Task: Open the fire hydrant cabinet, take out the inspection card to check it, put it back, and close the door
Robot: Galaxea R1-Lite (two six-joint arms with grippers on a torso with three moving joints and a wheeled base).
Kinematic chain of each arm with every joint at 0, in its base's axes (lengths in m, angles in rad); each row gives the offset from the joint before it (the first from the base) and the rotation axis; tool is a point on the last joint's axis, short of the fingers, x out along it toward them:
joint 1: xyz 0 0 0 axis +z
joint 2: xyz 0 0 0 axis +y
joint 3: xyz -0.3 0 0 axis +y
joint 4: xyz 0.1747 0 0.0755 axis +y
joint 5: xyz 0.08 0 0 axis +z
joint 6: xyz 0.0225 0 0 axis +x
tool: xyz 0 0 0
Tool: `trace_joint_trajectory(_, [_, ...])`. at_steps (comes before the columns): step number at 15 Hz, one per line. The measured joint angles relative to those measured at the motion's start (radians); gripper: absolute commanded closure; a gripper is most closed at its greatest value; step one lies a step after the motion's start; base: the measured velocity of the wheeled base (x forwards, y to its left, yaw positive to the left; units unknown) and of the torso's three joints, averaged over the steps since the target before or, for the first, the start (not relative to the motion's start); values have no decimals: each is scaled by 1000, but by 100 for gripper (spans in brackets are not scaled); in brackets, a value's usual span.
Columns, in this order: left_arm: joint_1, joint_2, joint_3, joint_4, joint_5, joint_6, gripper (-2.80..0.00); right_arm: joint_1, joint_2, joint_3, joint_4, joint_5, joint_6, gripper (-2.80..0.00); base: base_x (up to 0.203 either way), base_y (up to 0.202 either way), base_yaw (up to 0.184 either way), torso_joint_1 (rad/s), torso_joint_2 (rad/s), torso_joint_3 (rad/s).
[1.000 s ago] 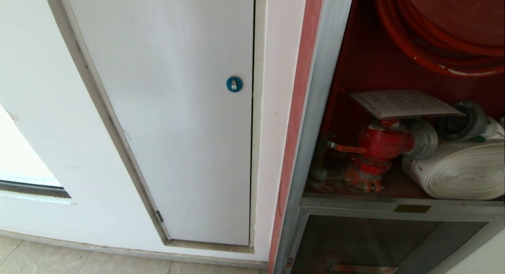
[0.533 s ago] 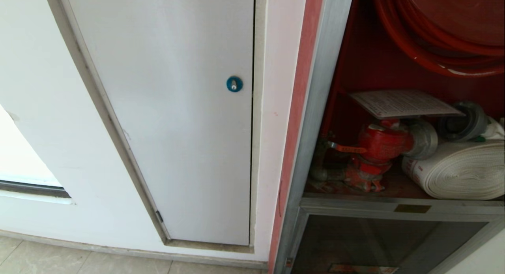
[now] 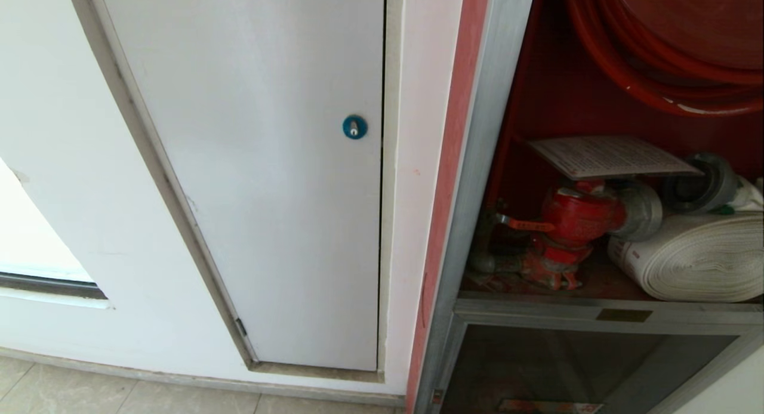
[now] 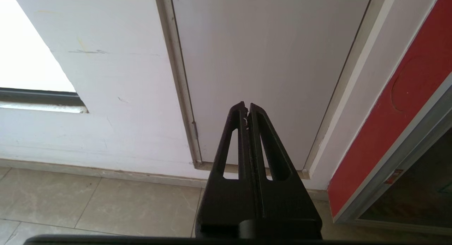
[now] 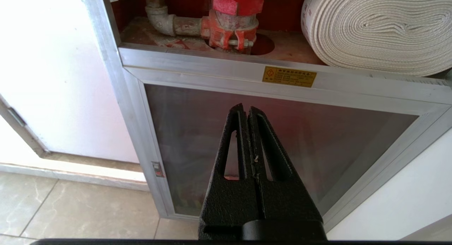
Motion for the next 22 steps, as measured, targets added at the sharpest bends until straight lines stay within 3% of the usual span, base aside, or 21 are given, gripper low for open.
trace_joint_trajectory(20, [0,0,0,0,0,-1,0,0,0,0,0,0,0,0,0,0,0,0,0,0])
trace_joint_trajectory(22, [0,0,0,0,0,-1,0,0,0,0,1,0,0,0,-159,0,0,18,8,2])
